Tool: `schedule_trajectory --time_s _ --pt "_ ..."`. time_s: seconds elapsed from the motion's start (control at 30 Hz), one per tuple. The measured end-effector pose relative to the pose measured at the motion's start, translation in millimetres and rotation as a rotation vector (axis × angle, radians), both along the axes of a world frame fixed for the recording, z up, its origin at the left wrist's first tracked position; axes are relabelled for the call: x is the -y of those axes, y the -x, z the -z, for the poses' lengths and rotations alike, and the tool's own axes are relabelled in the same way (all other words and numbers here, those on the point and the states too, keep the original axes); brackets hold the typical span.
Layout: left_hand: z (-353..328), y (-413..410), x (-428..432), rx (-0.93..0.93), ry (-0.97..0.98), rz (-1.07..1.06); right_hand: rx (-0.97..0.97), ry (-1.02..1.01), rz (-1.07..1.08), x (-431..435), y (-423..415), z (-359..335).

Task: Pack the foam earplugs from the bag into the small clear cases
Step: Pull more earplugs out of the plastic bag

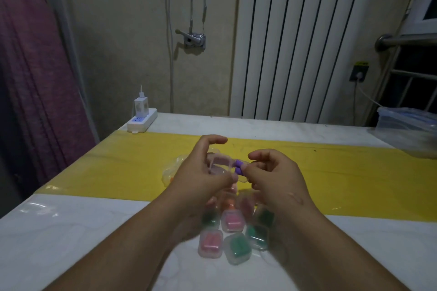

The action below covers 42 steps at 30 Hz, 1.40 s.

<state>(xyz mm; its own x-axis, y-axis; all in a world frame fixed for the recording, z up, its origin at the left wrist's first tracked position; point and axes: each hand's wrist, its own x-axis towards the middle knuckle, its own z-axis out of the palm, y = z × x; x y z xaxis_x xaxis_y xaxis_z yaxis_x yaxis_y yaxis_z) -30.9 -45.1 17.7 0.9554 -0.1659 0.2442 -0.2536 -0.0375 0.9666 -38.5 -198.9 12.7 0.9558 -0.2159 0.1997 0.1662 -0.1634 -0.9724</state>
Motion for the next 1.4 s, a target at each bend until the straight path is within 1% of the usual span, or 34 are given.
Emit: schedule_trajectory --time_s 0.13,0.17,0.27,0.37,0.43,0.5,0.6,0.83,0.9,0.97,1.03,1.1,1.17,1.3,1.4 --pt "-5 -6 -4 -0.125 0.283 0.038 0.012 -0.063 0.005 0 3 -1" --pt "-5 -6 -4 -0.128 0.311 0.071 0.016 -0.061 0.011 1 3 -2" --pt "-1 -3 -5 -0.091 0.248 0.131 0.028 -0.085 0.007 1 6 -3" --pt "3 -4 -3 -0.009 0.123 0.096 0.018 -0.110 -0.020 0 9 -6" --pt "5 -5 -2 0.022 0.078 0.087 0.012 -0.113 -0.035 -2 10 -6" --pt "6 -6 -4 0.004 0.061 0.091 0.007 -0.111 -0.041 -2 9 -6" --pt "4 -4 -5 -0.023 0.055 0.092 -0.001 -0.167 -0.059 -2 10 -5" --pt "5 -6 -3 0.017 0.061 0.037 -0.064 -0.315 -0.082 -4 12 -9" --pt "5 -6 -4 0.027 0.045 0.022 -0.060 -0.295 -0.102 -4 13 -10" --pt "6 -7 -5 0.028 0.016 0.016 -0.050 -0.228 -0.090 -3 12 -9" --pt "6 -8 -5 0.028 0.044 0.019 -0.054 -0.198 -0.067 -1 10 -7" --pt "4 -9 -5 0.035 0.092 0.002 -0.052 -0.234 -0.057 1 8 -6" --pt "3 -11 -7 0.055 0.105 -0.061 -0.041 -0.241 -0.027 4 5 -5" --pt "5 -17 -12 0.098 0.080 -0.211 -0.004 -0.099 -0.002 11 2 -7" --pt "8 -19 -14 0.128 0.082 -0.268 0.001 -0.053 -0.014 15 3 -10"
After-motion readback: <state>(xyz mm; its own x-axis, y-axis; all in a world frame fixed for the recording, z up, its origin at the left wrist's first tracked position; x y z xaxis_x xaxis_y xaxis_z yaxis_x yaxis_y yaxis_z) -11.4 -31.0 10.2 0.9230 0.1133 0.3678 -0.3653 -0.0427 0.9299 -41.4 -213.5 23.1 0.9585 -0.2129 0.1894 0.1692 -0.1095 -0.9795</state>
